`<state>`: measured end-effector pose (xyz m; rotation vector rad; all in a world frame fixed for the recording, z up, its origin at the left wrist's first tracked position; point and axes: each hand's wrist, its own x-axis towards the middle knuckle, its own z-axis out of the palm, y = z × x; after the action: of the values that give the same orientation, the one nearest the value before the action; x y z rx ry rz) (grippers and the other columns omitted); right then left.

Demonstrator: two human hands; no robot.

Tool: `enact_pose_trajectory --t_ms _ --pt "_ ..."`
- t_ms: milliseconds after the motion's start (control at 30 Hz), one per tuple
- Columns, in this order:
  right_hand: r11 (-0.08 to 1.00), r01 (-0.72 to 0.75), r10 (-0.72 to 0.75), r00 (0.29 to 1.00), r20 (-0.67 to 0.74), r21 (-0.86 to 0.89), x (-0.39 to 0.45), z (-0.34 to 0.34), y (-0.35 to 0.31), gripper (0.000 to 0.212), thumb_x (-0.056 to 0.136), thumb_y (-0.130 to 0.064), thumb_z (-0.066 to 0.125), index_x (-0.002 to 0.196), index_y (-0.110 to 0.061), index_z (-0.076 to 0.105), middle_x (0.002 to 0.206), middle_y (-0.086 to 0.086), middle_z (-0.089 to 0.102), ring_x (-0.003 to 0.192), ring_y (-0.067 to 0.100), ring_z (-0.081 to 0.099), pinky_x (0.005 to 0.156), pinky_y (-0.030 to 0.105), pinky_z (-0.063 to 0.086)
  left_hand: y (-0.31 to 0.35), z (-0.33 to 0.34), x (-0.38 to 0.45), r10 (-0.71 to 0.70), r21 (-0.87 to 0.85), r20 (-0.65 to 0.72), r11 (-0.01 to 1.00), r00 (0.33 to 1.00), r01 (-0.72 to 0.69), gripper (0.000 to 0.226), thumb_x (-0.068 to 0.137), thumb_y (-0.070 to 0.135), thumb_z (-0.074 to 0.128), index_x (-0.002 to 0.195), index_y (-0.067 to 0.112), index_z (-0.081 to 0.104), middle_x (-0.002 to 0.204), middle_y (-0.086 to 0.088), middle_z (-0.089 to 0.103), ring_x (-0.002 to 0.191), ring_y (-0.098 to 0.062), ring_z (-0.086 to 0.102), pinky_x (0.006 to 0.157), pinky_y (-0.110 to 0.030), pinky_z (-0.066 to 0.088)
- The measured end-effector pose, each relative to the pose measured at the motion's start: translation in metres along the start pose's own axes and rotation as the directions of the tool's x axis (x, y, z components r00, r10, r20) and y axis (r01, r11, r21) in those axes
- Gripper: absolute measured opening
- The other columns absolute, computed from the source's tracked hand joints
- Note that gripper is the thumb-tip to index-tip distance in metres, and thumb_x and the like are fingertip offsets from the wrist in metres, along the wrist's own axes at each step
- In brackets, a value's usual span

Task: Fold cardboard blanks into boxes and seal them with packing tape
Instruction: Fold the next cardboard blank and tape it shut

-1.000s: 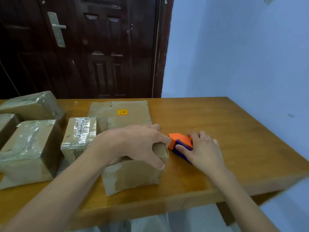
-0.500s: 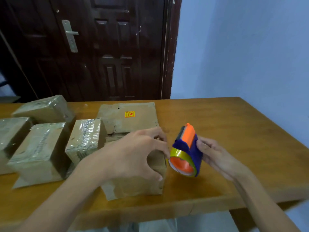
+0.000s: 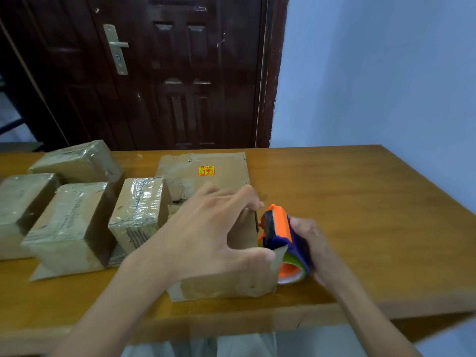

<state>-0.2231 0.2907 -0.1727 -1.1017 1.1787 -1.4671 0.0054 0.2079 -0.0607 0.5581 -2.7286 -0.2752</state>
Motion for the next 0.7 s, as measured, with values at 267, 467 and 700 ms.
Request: enact_pose_trajectory --t_ms 267,467,700 --pt "0.983 0.148 -0.166 0.971 -0.171 -0.109 -0.005 0.019 0.002 0.09 0.089 -0.07 0.065 0.082 0.018 0.048 0.073 0.04 0.044 0.06 0.049 0.039 0.06 0.053 0.035 0.012 0.014 -0.014 0.011 0.162 -0.199 0.987 0.98 0.022 0.058 0.084 0.084 0.049 0.102 0.03 0.058 0.102 0.015 0.059 0.092 -0.01 0.053 0.068 -0.031 0.052" --pt "0.987 0.127 -0.151 0.947 -0.283 -0.103 -0.002 0.014 -0.001 0.091 0.079 -0.071 0.074 0.076 0.016 0.046 0.07 0.035 0.045 0.064 0.035 0.04 0.063 0.05 0.036 0.024 0.037 -0.016 -0.084 0.112 -0.29 0.986 0.953 0.121 0.042 0.084 0.063 0.062 0.103 0.028 0.05 0.109 0.011 0.055 0.105 -0.013 0.05 0.094 -0.038 0.049" --pt "0.999 0.021 -0.01 0.977 -0.212 0.047 -0.005 0.006 0.003 0.093 0.071 -0.071 0.08 0.088 0.016 0.054 0.086 0.022 0.053 0.081 0.033 0.047 0.071 0.046 0.04 0.03 0.037 -0.008 -0.192 0.113 -0.289 0.966 0.938 0.233 0.034 0.081 0.055 0.059 0.098 0.03 0.045 0.102 0.012 0.051 0.09 -0.008 0.042 0.08 -0.025 0.039"
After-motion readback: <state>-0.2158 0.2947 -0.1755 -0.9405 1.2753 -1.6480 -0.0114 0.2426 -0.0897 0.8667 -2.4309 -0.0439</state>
